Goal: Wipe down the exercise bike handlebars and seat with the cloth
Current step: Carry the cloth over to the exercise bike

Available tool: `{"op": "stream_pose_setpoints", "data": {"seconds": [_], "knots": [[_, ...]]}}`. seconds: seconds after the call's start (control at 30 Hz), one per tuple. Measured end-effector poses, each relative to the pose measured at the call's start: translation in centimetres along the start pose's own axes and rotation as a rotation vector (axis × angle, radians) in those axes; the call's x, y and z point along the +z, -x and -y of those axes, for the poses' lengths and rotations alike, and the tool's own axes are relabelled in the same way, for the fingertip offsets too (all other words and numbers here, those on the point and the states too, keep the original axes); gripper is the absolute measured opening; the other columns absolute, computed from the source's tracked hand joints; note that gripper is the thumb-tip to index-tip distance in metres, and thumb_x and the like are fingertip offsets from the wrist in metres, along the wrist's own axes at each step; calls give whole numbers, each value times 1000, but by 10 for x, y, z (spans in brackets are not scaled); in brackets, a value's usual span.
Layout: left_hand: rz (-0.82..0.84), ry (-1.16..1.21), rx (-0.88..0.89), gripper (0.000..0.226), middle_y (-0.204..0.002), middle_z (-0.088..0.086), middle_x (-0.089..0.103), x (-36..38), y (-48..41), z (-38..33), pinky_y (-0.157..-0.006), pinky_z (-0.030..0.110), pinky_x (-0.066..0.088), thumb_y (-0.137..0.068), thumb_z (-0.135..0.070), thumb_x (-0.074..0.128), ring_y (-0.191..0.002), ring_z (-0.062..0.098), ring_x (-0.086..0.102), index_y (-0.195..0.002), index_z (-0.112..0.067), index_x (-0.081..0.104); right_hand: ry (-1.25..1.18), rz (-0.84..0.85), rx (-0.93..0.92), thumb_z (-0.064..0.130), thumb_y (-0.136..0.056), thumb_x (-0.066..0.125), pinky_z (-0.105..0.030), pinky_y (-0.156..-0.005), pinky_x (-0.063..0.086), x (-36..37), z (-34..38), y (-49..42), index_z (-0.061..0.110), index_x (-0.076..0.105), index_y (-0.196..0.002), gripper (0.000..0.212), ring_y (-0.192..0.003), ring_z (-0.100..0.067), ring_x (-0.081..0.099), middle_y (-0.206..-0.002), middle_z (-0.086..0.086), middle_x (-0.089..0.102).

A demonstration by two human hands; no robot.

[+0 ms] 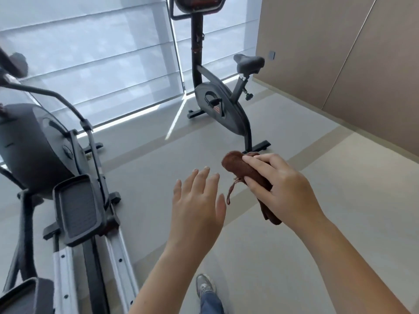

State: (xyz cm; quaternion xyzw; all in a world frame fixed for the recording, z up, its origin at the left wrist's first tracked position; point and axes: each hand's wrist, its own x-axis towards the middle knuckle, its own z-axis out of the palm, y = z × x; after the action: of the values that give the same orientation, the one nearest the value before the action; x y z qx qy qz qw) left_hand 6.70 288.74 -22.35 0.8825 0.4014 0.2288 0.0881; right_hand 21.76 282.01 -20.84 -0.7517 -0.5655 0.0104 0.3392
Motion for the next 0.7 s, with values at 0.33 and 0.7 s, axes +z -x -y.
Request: {"op": "stream_pose_setpoints", "data": {"seconds": [0.33, 0.7], "knots": [[0, 14, 67, 39, -130, 12, 52, 34, -226, 63, -103, 51, 28, -84, -17, 61, -123, 32, 44, -121, -10, 53, 40, -105, 41, 23, -83, 65, -35, -73, 51, 47, -52, -204, 20, 61, -120, 37, -90, -24, 60, -108, -4, 63], [-61, 1, 84, 41, -137, 7, 46, 122, -468, 68, -108, 46, 20, -88, -24, 53, -131, 25, 33, -128, -14, 47, 40, -111, -34, 27, -86, 59, -36, -75, 52, 68, -177, -435, 19, 57, -124, 39, -89, -23, 59, -108, -5, 61]]}}
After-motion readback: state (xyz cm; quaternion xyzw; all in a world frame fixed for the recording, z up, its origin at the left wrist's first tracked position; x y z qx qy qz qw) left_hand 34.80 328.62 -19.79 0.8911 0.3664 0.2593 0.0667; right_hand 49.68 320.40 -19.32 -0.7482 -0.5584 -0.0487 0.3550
